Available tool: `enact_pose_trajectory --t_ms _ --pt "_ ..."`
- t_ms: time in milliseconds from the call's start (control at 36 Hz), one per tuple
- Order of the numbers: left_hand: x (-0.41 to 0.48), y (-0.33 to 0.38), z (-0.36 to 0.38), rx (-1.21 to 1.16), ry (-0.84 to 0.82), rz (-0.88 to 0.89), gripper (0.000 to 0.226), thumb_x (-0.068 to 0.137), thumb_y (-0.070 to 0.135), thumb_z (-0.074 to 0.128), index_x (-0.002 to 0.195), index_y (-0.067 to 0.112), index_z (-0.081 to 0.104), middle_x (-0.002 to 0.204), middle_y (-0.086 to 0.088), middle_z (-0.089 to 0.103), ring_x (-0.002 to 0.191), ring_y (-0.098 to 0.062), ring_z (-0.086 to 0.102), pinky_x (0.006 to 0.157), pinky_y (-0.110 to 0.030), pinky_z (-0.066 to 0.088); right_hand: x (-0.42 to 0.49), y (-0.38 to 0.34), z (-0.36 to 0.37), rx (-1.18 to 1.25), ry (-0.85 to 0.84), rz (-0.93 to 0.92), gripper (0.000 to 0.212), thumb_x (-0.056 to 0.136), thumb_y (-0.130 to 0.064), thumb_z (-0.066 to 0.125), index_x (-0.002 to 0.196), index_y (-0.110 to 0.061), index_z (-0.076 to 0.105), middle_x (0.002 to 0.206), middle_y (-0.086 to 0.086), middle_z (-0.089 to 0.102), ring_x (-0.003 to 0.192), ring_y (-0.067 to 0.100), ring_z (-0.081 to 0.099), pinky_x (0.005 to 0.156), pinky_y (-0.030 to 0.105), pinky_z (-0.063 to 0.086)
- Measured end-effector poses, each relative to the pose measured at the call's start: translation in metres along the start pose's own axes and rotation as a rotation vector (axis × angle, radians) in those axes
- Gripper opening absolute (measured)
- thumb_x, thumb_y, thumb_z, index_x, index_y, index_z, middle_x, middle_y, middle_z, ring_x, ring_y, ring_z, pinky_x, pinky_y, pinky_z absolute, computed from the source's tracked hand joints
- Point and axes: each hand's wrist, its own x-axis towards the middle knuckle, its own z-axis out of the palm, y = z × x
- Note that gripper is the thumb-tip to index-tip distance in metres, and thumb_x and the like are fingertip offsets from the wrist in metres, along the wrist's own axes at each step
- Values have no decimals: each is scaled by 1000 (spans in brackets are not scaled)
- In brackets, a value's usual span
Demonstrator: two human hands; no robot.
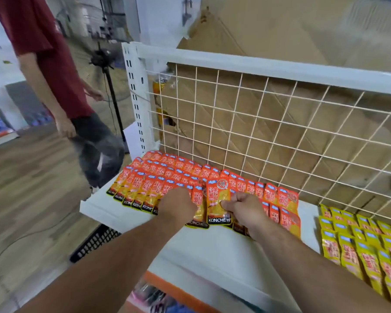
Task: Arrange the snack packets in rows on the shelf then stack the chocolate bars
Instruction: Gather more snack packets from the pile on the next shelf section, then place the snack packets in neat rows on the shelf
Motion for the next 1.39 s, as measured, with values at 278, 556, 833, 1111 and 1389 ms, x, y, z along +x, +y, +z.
enact_pose_trajectory --t_ms 278,556,833,1111,1389 --pt "6 -25 -8 -62 246 229 25 90 32 54 107 14 60 104 -7 62 98 -29 60 77 -37 49 -14 -2 15 -67 54 65 42 83 -12 78 63 -18 42 54 0 42 42 10 38 45 25 28" --pt "8 -36 -16 -42 273 320 36 91 39 54 122 21 57 120 -2 60 114 -25 51 93 -39 43 -17 -7 35 -199 130 105 32 81 -17 81 60 -15 58 51 -3 53 50 14 45 47 25 33" --pt "7 -47 -21 -83 241 349 33 90 36 57 119 21 58 118 0 60 112 -23 50 92 -38 42 -15 -10 48 -604 185 107 27 71 -39 77 80 -14 73 81 3 74 80 24 71 69 30 56" --pt "1 -53 -21 -33 199 353 37 93 39 52 126 22 54 123 1 57 113 -21 49 95 -38 42 -17 -9 56 -709 227 95 42 72 -45 71 99 -13 64 89 3 71 85 27 69 70 33 55" --pt "-5 -47 -22 59 164 511 50 96 46 45 141 24 47 141 5 50 130 -18 42 108 -36 33 -30 -14 58 -773 296 7 28 91 -45 52 101 -20 58 100 7 71 93 32 66 75 35 52"
